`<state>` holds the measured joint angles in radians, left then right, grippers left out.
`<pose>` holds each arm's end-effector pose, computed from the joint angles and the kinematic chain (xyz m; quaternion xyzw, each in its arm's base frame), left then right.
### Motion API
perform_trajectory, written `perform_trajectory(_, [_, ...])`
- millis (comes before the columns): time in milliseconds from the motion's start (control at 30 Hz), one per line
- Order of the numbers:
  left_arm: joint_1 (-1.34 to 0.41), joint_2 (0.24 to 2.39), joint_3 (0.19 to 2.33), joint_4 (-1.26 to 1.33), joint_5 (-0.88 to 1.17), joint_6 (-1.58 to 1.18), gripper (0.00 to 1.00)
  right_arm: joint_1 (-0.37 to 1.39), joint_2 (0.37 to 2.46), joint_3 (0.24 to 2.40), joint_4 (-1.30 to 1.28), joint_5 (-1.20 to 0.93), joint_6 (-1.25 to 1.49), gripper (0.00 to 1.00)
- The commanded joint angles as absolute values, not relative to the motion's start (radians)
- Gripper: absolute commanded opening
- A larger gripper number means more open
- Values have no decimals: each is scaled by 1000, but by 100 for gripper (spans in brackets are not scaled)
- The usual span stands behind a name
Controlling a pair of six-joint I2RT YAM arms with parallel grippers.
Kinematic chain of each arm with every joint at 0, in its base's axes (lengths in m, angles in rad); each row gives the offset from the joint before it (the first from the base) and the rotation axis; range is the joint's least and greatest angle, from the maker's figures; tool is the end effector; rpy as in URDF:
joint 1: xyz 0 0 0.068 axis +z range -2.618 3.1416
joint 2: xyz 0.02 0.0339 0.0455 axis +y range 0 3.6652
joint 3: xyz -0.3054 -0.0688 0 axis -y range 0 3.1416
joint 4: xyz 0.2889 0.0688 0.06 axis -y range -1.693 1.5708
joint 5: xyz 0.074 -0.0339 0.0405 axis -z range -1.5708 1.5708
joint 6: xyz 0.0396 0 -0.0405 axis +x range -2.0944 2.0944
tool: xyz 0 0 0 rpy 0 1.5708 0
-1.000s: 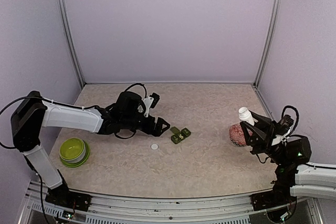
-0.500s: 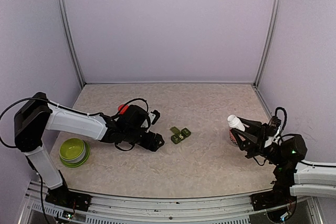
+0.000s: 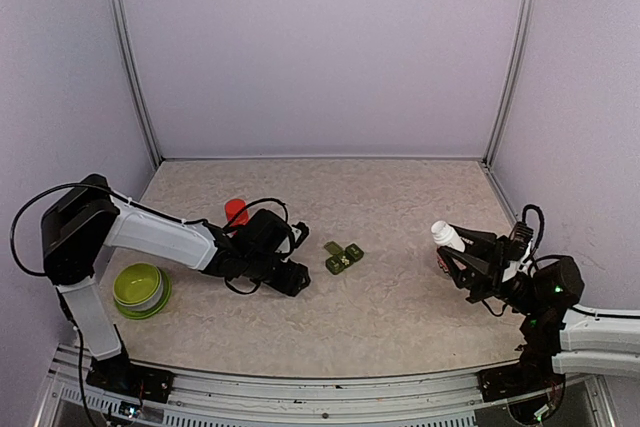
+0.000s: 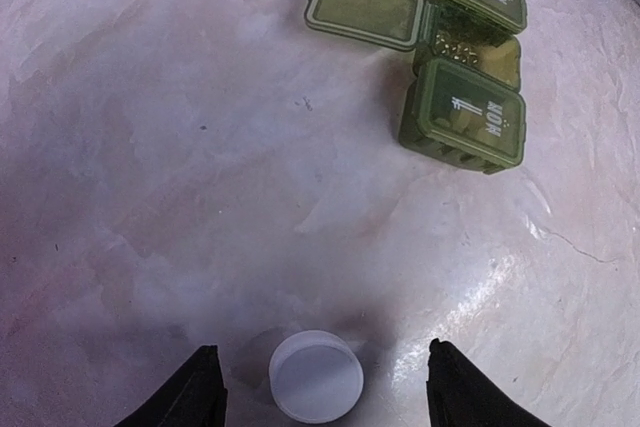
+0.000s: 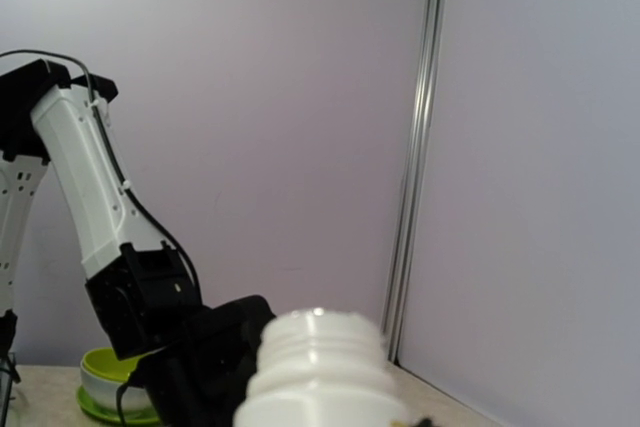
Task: Sort the pills into containers
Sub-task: Pick up the lid of the pill bottle from the center of the board.
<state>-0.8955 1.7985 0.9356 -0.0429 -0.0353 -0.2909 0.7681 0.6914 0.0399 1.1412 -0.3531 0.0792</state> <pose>0.2464 -0.3055 0.1412 0.2759 0.9039 -0.1686 0.2799 0.0976 0.1133 0.2330 -0.3128 0.4260 0.4294 0.7323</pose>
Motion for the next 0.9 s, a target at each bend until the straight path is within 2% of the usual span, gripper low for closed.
perform_trajectory(0, [-899,1831,967,-48,-40,-291,66,760,695,34,1143,-358,85,0])
perform_trajectory(400, [-897,1841,965,-38,-35,-291,54,760,717,38,1144,-359,84,0])
perform_trajectory(867, [-897,1844,959,-37,-26,-287,30,761,722,36,1141,-354,84,0])
